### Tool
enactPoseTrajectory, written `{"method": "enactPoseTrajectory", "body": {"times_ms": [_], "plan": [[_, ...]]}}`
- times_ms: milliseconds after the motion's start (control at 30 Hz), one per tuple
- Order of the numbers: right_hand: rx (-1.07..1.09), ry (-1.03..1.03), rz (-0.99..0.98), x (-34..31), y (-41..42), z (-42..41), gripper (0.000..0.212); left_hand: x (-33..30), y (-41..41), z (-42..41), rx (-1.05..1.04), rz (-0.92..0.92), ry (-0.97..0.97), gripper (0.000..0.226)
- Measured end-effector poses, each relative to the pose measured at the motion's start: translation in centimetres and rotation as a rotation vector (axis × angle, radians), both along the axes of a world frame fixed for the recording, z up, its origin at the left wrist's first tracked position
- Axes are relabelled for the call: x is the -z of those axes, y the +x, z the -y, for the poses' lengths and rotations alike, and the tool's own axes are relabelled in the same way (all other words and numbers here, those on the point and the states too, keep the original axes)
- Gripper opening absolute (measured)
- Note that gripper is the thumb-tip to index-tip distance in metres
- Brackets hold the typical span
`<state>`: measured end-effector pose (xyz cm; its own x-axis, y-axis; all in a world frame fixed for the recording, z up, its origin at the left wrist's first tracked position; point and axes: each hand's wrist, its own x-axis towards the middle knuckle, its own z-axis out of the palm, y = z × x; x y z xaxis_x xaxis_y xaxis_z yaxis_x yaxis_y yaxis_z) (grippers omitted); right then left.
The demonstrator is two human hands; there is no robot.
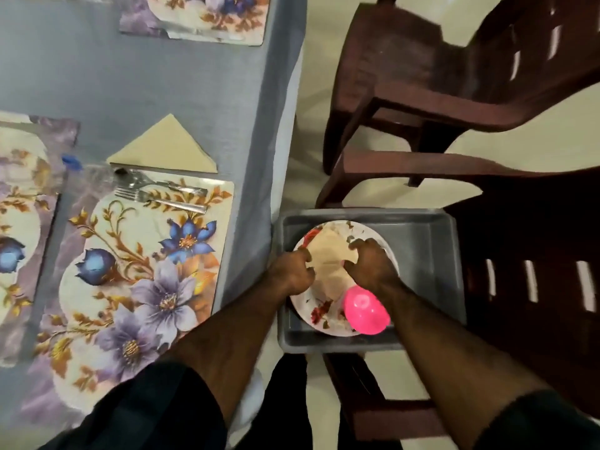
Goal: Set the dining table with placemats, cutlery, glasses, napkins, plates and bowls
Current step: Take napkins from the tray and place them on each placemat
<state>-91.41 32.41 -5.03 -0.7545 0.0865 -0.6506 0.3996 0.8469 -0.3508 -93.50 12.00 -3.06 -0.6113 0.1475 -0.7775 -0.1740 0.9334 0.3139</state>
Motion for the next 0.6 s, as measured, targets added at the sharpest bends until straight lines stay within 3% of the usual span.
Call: {"method": "enactPoseTrajectory", "body": {"times_ms": [133,200,267,400,500,600], "plan": [[-0.115,0.109,0.037,4.4,-1.8,1.4,0.083,3.4,1.1,-1.5,-0.028,0.046,0.009,0.049],[-0.100,0.159,0.020,5.7,-1.8,1.5,0.085,4.1,1.7,-1.9,-0.053,0.045,0.012,0.050],[-0.100,0.172,0.041,6.4,-1.7,1.3,0.074,4.6,2.1,-2.3,-0.086,0.021,0.002,0.050],[-0.075,0.038,0.063,6.9,-1.9,0.0,0.018,4.4,2.0,-2.7,-0.150,0.002,-0.005,0.051],[0.002,-0.144,0.049,6.5,-1.8,-1.2,0.017,3.9,1.5,-2.8,-0.194,-0.029,0.004,0.057],[0.042,-0.211,-0.013,4.9,-2.2,-2.1,0.041,3.3,0.7,-2.9,-0.221,-0.096,-0.004,0.060]]}}
